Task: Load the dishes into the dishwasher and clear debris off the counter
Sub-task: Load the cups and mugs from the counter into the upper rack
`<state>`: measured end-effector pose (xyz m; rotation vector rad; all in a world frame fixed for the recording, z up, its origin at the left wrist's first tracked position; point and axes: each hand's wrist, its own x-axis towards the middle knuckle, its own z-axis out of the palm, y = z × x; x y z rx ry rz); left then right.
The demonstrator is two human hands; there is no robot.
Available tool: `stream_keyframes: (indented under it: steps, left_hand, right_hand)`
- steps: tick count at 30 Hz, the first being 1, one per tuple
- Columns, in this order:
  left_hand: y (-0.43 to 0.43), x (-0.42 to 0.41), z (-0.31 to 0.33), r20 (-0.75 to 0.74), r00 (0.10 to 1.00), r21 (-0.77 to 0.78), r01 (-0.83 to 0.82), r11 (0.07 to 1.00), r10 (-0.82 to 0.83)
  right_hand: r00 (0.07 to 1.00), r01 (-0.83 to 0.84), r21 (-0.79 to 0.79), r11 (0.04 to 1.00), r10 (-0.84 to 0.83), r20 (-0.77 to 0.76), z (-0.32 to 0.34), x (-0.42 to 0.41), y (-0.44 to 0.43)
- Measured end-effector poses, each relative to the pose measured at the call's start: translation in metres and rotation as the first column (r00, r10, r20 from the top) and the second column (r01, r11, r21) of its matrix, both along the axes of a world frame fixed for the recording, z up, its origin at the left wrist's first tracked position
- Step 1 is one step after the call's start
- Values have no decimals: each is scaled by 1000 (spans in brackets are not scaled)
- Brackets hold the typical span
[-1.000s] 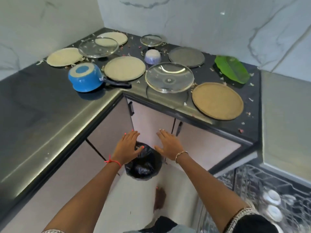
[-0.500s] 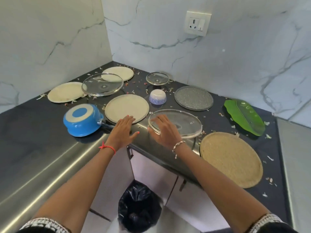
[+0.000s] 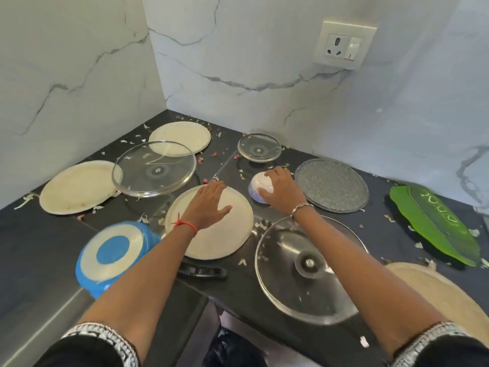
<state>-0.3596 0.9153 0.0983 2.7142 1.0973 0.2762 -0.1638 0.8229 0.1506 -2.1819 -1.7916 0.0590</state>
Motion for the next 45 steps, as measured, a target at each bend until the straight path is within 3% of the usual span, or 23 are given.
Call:
stream_keyframes:
  steps: [5,11,16,28,45]
  left_hand:
    - [54,29,-7,-88,996,-89,27,996,-35]
    - [91,57,-17,-220,969,-214,68,974,-116]
    - [103,70,-28,-286,946,-275,68,959,-149]
    - [102,74,-22,-320,940,-233,43,972,-118]
    - [0,55,42,-135,990,-45,45,998,-51]
  right_hand:
    - [993,115,-289,950,-121,0,-22,19,50]
    - [961,115,-519,847,-227,-159,-43,29,78]
    - [956,127,-510,851,-242,-165,-45,32,86]
    - [944,145,-451,880,-260,-204,-41,35,81]
    - [951,117,-254,960,-181,-250,41,35,-24]
